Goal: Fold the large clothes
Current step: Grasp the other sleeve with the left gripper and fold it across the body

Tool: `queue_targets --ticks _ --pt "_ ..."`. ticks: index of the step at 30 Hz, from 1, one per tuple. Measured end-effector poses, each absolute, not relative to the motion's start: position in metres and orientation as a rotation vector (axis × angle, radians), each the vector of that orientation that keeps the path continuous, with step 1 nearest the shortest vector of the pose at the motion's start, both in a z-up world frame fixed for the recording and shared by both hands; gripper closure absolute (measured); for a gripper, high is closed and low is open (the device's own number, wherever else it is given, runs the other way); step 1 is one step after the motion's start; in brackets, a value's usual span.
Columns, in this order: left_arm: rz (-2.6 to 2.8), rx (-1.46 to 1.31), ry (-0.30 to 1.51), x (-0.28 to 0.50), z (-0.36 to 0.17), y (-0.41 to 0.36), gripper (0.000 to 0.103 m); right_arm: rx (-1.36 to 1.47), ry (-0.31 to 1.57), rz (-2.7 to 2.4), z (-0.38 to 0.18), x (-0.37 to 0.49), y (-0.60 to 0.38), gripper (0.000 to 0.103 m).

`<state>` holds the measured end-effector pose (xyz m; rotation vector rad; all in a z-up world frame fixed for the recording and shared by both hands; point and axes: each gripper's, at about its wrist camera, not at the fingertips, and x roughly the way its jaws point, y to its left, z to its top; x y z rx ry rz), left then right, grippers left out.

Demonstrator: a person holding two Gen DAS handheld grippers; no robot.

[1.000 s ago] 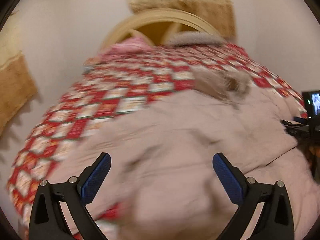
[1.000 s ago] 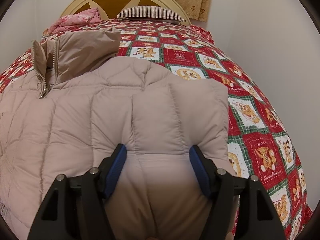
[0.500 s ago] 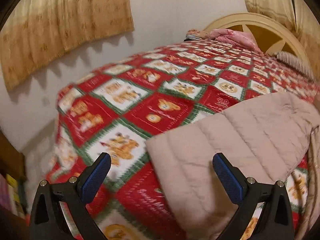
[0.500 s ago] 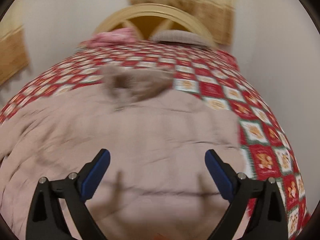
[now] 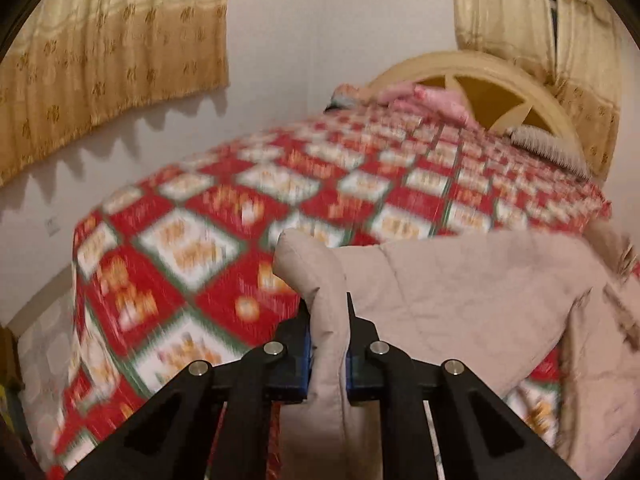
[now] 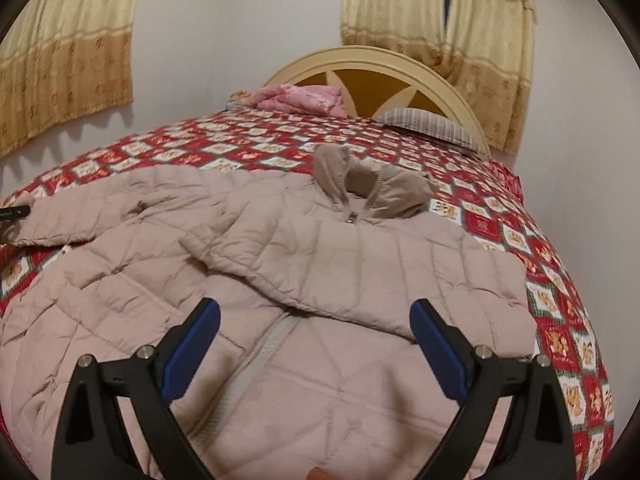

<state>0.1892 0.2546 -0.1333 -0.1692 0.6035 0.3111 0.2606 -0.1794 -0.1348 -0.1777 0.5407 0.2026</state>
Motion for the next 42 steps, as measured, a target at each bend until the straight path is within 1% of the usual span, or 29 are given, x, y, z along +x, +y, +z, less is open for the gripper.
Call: queue_targets --ticks 6,10,16,20,24,28,35,42 --pt "0.264 -0.138 0.475 0.207 -0.042 0.244 0.093 -0.045 0.567 0.113 -0.139 0.267 -0.21 0.005" --pt "0.183 -0.094 0.379 0.217 0.02 0.2 0.093 0.041 0.59 0.089 -0.146 0.271 -0.227 0.005" --pt "0.012 -0.021 0.309 0.221 0.071 0.109 0.093 0.095 0.593 0.092 -0.149 0.269 -0.236 0.005" --pt "-0.093 0.013 0.285 0.221 0.084 0.051 0.093 0.114 0.599 0.098 -0.152 0.27 -0.24 0.004" --pt "-0.195 0.064 0.285 0.223 0.086 -0.008 0.093 0.152 0.602 0.098 -0.154 0.269 -0.246 0.004" --pt "-0.276 0.108 0.311 0.228 0.072 -0.069 0.093 0.254 0.588 0.06 -0.154 0.268 -0.265 0.004" --pt "-0.36 0.166 0.386 0.243 0.019 -0.164 0.093 0.452 0.588 -0.008 -0.161 0.27 -0.301 0.002" --pt "-0.392 0.199 0.488 0.267 -0.044 -0.228 0.093 0.55 0.619 -0.03 -0.171 0.273 -0.316 0.001"
